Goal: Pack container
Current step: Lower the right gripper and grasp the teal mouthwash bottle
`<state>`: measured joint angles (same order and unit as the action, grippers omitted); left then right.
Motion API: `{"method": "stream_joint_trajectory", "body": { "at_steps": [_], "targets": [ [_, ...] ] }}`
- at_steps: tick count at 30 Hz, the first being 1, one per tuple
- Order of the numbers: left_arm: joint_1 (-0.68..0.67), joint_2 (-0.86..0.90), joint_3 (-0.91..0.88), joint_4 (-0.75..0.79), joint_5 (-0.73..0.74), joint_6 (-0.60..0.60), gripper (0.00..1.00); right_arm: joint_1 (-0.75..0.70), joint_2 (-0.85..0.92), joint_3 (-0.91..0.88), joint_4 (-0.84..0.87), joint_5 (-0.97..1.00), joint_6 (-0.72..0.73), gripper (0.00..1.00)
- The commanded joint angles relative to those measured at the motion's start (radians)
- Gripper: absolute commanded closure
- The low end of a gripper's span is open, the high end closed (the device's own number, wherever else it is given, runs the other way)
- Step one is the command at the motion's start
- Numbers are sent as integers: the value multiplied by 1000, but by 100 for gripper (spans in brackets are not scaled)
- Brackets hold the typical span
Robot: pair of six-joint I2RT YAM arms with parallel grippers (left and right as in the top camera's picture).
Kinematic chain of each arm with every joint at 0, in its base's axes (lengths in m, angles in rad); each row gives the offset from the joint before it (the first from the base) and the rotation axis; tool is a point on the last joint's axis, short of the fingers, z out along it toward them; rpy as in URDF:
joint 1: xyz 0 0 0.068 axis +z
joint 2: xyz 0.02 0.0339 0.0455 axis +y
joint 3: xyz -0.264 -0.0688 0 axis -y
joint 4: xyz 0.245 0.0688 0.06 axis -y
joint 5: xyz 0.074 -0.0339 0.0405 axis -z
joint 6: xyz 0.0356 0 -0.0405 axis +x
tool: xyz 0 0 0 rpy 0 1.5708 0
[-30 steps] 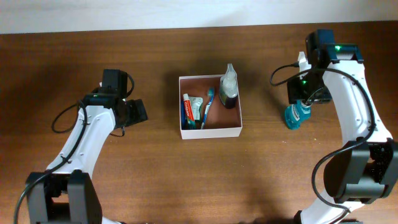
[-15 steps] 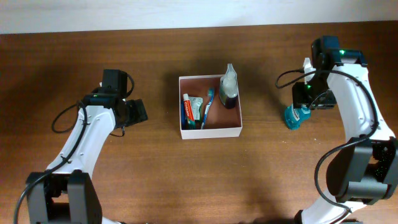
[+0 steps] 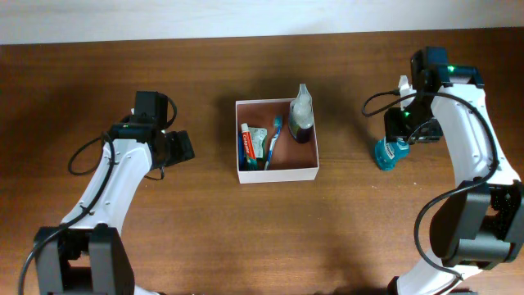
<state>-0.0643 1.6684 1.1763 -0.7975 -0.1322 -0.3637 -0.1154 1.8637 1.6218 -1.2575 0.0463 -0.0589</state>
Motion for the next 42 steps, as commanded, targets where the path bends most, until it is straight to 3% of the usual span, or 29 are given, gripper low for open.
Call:
{"method": "stream_joint_trajectory", "body": {
  "at_steps": [1,16,31,42],
  "targets": [
    [2,9,2,0,-7,-3,1,-3,-9,-31,15,-13,-16,39],
    [2,9,2,0,-7,-3,0,-3,-9,-71,74,-13,-15,44],
    [2,9,2,0,-7,-3,1,-3,-9,-71,73,-56,-12,66],
    [2,9,2,0,-7,-3,1,-3,-9,-69,73,-66,-12,72]
  ]
}}
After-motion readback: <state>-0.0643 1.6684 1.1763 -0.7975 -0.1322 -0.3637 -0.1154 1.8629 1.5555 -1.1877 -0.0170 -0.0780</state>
